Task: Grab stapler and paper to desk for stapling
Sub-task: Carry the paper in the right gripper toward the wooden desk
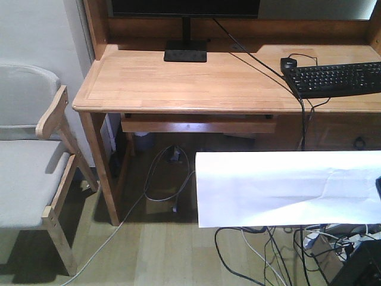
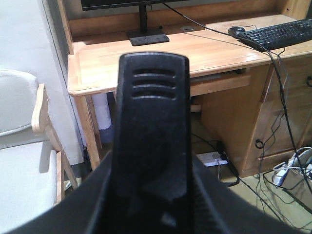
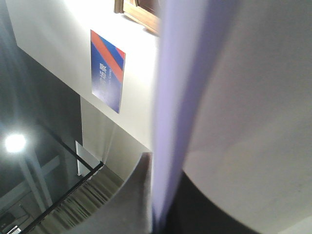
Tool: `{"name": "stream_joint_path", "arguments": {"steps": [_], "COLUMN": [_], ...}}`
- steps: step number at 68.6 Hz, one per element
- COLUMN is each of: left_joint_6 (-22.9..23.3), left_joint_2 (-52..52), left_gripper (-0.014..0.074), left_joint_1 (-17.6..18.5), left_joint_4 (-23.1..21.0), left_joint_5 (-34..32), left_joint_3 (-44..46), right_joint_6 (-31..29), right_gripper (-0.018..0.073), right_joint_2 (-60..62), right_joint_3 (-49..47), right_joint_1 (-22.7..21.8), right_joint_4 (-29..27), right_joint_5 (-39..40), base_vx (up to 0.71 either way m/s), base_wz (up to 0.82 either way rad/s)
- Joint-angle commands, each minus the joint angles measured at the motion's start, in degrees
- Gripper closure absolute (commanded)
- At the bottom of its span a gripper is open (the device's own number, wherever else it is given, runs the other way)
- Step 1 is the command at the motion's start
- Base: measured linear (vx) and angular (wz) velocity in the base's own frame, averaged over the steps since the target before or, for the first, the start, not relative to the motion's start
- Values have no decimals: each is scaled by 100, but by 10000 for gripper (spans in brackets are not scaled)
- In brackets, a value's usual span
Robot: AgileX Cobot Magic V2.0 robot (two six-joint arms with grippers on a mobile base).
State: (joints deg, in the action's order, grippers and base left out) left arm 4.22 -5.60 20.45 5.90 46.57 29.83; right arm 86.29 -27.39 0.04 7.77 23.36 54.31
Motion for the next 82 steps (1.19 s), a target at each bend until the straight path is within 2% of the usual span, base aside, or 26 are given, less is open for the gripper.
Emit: {"name": "stream_joint_path", "arguments": {"steps": [1,82], "left_joint_6": [12,12], "left_joint_2": [-74,-74], "left_gripper": [603,603], "left_joint_1": [16,16], "left_joint_4": [21,21], "left_joint_5": [-671,-671], "left_joint_3": [162,162], "right_joint_6": [-72,-72], "right_gripper": [565,564], "right_joint_2": [-24,-24], "right_joint_3": [-154,-154], "right_joint_1": [-23,-23], "right_joint_4": [-79,-79], "right_joint_5": [343,343], "base_vx": [14,15], "base_wz": [-1,2]}}
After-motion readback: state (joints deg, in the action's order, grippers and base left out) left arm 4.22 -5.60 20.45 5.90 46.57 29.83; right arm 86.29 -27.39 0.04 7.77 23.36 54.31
